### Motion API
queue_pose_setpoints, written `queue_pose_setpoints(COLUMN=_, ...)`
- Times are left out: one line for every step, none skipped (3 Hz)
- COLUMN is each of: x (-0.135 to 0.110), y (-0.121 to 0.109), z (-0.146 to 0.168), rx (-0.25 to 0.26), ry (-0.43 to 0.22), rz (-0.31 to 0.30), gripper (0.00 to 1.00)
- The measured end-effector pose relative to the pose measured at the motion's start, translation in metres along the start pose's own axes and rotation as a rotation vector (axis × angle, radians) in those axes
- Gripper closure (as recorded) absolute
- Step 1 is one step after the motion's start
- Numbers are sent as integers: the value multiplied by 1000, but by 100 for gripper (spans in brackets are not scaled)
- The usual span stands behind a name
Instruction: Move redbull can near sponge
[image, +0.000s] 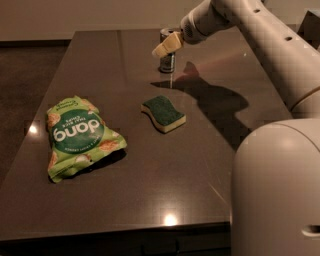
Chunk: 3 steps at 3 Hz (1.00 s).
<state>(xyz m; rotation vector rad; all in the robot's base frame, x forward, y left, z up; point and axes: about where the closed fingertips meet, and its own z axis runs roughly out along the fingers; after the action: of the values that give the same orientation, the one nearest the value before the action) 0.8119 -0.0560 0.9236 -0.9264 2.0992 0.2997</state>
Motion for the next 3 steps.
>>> queue_pose_setpoints(x=-9, y=2, z=11, rx=4, ry=-9, rz=4, gripper=0)
queue_pose_setpoints(x=-14, y=5, z=19, rx=-12, ry=-16, rz=6, gripper=14)
queue_pose_setpoints(x=-18, y=7, z=22, rx=-31, ry=-26, rz=7, gripper=38)
